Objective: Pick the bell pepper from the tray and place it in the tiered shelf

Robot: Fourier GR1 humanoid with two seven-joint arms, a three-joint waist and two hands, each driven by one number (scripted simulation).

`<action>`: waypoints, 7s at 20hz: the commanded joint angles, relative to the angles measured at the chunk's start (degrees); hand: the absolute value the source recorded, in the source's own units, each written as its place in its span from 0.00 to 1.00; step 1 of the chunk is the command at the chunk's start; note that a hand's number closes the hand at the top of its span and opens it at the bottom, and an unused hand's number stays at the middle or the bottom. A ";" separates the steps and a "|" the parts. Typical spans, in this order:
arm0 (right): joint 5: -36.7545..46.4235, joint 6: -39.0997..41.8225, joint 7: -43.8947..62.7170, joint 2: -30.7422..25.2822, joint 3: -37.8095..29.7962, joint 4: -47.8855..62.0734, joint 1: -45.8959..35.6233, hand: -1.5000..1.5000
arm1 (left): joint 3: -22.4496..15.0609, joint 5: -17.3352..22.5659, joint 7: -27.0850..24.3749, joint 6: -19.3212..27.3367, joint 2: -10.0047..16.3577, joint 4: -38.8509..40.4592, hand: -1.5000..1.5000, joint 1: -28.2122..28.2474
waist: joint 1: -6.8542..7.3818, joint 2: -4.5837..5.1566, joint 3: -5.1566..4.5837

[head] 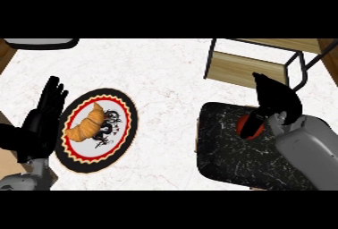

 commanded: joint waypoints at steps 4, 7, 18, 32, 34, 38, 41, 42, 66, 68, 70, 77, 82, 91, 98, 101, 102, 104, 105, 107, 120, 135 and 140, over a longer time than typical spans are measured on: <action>4.89 0.03 7.60 3.24 0.61 0.62 4.40 0.00 | 0.22 -0.71 -0.31 -0.35 -0.77 0.29 0.50 -0.03 | -0.03 0.09 0.03; 3.41 2.52 5.56 2.10 -1.74 2.35 4.68 0.00 | -0.75 -1.81 0.68 0.32 -1.74 0.92 0.50 -1.76 | -0.23 0.13 0.03; 14.21 -1.22 -3.52 9.19 -4.26 8.56 8.43 0.00 | 0.02 -3.93 0.43 -0.35 -2.60 -2.65 0.50 2.04 | 0.35 0.17 0.07; 19.55 6.45 -7.63 14.11 -6.75 9.00 9.52 1.00 | 3.67 -2.03 -0.64 -4.91 -2.78 -2.00 0.50 3.20 | 0.20 0.10 0.04; 22.60 2.13 -14.38 10.63 -6.60 11.52 14.22 1.00 | 0.05 -5.22 3.58 -1.64 -5.17 -5.83 0.50 2.51 | 0.10 0.08 0.08; 27.28 2.39 -11.70 14.49 -6.00 9.77 11.34 1.00 | 4.71 -2.45 2.20 -5.70 -2.14 -1.98 0.50 0.24 | 0.09 0.10 0.06; 29.15 -2.11 -12.47 22.27 -4.36 15.87 8.18 1.00 | 3.98 -3.96 5.28 -3.73 -2.76 -3.41 0.50 -1.00 | 0.52 0.22 0.08; 29.72 -3.10 -12.11 23.10 -3.90 13.46 9.83 1.00 | 3.85 -3.48 0.53 -4.13 -4.53 0.37 0.50 -1.05 | 0.18 0.22 0.06; 43.58 -0.87 5.42 29.85 -17.18 -19.84 -4.59 1.00 | 1.80 -7.01 0.37 -2.32 -6.89 -1.76 0.50 1.44 | -0.52 -0.21 0.02; 44.77 2.45 6.30 29.03 -18.66 -22.39 -4.99 1.00 | 3.57 -5.15 3.27 -3.94 -4.75 -3.42 0.50 1.03 | -0.48 -0.29 0.03; 43.75 2.80 4.11 28.68 -22.11 -21.08 -6.22 1.00 | 5.78 -3.67 1.06 -5.37 -3.88 1.04 0.50 -1.23 | -0.45 0.00 0.02; 41.91 1.07 -3.67 24.93 -33.32 -14.21 -10.96 1.00 | 3.89 -6.13 2.17 -4.07 -5.21 -1.74 0.50 -0.40 | 0.11 0.12 0.06; 42.47 -7.89 -11.48 24.35 -37.06 -6.53 -8.89 1.00 | 1.86 -7.98 1.48 -2.90 -7.67 -2.46 0.50 0.96 | 0.42 0.25 0.08; 40.77 -22.99 -24.16 21.62 -42.51 13.19 -12.26 1.00 | 4.45 -6.12 0.47 -5.44 -6.38 -2.08 0.50 1.00 | 0.81 0.34 0.07; 39.69 -31.18 -30.64 20.89 -42.88 22.25 -13.79 1.00 | 5.89 -7.05 2.21 -5.22 -5.82 0.81 0.50 -3.48 | 0.43 0.33 0.06; 38.32 -28.64 -33.42 16.28 -45.33 33.17 -19.43 1.00 | 3.37 -8.29 4.69 -4.64 -6.88 -5.21 0.50 0.56 | 1.17 0.42 0.08; 37.88 -35.14 -35.40 17.74 -46.64 34.82 -16.94 1.00 | 3.68 -7.78 4.61 -5.03 -7.01 -2.83 0.50 -1.88 | 0.90 0.46 0.09; 35.26 -40.27 -35.80 20.08 -48.94 35.04 -17.02 1.00 | 5.28 -6.77 3.91 -5.27 -6.52 -1.27 0.50 -2.93 | 0.97 0.53 0.09; 33.14 -38.95 -36.37 18.30 -50.77 37.91 -20.60 1.00 | 2.27 -8.54 4.06 -4.33 -8.45 -3.24 0.50 -1.83 | 1.27 0.56 0.11; 31.61 -40.09 -39.31 18.77 -50.99 43.75 -22.37 0.00 | 2.77 -9.03 2.49 -4.14 -8.49 -1.54 0.50 -2.22 | 1.28 0.63 0.09; 19.02 -38.08 -52.08 15.75 -54.60 42.91 -24.32 0.00 | 7.19 -5.27 0.44 -8.30 -5.80 0.46 0.50 -1.56 | 0.53 0.40 0.06; 17.96 -31.29 -25.78 8.14 -56.26 8.86 -9.31 0.00 | 7.27 -7.00 3.15 -6.66 -6.26 -0.83 0.50 -1.24 | -1.70 -0.40 0.00; 8.35 -21.61 -24.55 4.66 -62.04 -7.71 4.29 0.00 | 8.36 -6.17 3.52 -7.21 -5.62 -2.94 0.50 0.91 | -1.84 -0.44 0.03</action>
